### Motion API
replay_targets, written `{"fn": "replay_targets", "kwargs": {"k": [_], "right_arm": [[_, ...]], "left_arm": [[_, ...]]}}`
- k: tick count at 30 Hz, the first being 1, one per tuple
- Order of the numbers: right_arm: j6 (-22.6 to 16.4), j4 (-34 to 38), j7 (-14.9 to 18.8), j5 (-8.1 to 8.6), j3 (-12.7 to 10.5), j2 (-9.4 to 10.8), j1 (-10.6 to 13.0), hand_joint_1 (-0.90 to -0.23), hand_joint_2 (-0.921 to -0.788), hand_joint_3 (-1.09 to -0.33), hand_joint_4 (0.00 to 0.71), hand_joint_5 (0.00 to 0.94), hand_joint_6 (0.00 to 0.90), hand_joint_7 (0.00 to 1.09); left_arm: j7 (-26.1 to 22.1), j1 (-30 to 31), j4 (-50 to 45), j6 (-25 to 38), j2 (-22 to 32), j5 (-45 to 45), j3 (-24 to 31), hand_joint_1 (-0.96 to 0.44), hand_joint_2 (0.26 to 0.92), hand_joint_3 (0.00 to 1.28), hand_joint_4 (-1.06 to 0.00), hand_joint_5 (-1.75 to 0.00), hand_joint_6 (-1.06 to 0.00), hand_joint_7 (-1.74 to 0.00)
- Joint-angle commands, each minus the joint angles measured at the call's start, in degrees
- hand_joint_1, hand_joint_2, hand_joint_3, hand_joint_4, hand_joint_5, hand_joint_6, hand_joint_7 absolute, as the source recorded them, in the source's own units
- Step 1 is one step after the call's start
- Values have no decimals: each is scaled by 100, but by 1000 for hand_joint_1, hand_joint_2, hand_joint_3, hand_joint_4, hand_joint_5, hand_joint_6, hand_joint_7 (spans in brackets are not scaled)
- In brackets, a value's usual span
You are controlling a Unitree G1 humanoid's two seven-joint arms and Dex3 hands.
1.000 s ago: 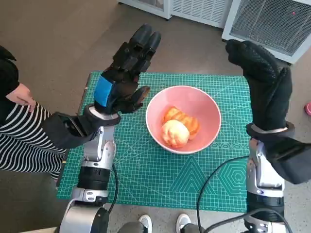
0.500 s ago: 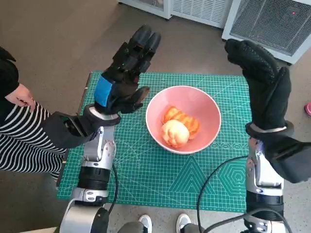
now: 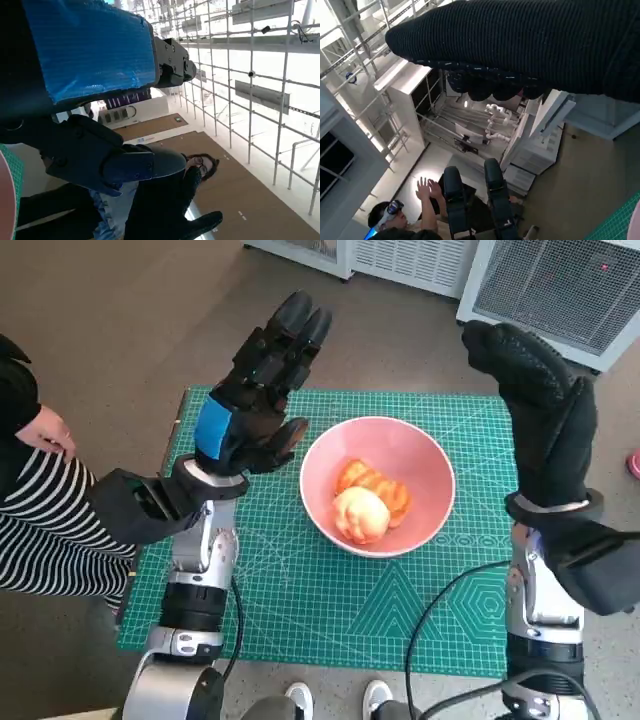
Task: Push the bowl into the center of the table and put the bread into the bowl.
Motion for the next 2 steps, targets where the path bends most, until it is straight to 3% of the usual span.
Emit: {"fn": "replay_targets", "kwargs": {"k": [1, 2], "right_arm": [[103, 14, -51, -7, -17, 3, 85, -690, -921, -695, 159, 1, 15, 493], [106, 17, -53, -10, -18, 2, 83, -690, -921, -695, 159, 1, 15, 493]], "left_arm": [[-15, -16, 20, 7, 26, -33, 29, -630, 921, 431, -73, -8, -170, -5], [-17, -17, 23, 7, 30, -34, 31, -632, 921, 430, -72, -8, -170, -5]]}}
